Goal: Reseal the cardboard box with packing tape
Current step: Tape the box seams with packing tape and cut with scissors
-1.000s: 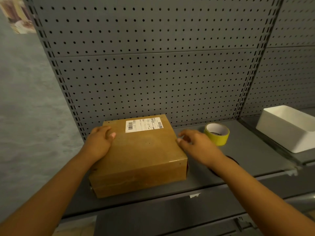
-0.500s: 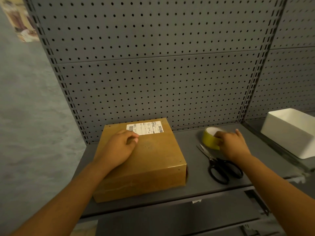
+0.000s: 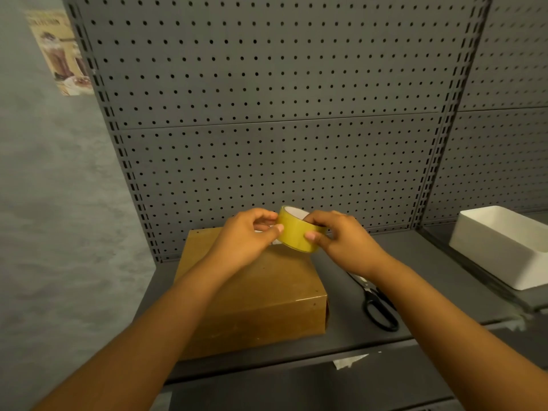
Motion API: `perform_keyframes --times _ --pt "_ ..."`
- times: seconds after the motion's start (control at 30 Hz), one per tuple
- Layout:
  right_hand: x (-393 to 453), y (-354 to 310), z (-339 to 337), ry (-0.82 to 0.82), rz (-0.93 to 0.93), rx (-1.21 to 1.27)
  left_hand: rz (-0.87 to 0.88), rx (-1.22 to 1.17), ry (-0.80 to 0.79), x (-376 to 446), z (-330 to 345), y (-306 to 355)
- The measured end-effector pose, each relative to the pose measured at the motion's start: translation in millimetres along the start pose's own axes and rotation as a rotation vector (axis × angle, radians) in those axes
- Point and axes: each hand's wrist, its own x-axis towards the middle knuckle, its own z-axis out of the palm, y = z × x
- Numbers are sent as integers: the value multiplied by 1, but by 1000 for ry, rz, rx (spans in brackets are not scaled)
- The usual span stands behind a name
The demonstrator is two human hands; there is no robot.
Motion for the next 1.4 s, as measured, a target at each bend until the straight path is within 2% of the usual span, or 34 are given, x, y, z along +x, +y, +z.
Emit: perform_keyframes --times 0.17,0.37,0.6,0.77,0.87,0.93,1.13,1.23,1.4 --pt "-4 -11 4 4 5 6 11 23 115 -8 -7 1" --pt "-10 -19 9 -10 0 39 -18 35 132 -14 -11 2" --pt "-19 -26 10 6 -34 308 -105 3 85 -11 -15 5" --pt "-22 -21 11 5 -13 455 -188 -211 75 -14 -17 9" --pt "-21 -24 11 54 -32 506 -199 -223 55 -15 -17 12" --pt "-19 -28 10 75 -49 473 -202 -201 47 -15 -18 12" --pt "-8 -40 -4 116 -140 90 -215 -187 112 -17 -18 11" --pt "-4 -30 -6 88 -102 -127 -192 -211 153 -16 -22 17" --pt "2 -21 -9 106 -14 -270 -105 -189 175 -17 -25 31"
